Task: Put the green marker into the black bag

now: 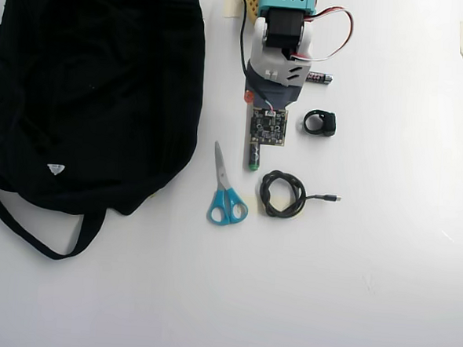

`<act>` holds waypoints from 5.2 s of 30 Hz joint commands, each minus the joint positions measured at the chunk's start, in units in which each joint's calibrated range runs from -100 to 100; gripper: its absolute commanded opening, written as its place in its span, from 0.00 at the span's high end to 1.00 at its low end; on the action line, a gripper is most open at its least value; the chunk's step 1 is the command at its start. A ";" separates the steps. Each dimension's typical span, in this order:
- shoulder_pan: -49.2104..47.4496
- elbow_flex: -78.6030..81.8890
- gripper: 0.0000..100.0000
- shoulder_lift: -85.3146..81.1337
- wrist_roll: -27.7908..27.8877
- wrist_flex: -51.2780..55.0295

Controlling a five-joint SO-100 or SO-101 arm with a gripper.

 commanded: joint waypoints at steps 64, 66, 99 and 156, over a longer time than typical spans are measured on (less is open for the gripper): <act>-1.86 0.72 0.74 7.68 0.09 -5.93; -1.86 1.89 0.74 7.93 0.09 -7.74; -2.01 1.80 0.69 12.33 -0.33 -13.86; -2.53 1.71 0.70 18.30 -0.54 -18.94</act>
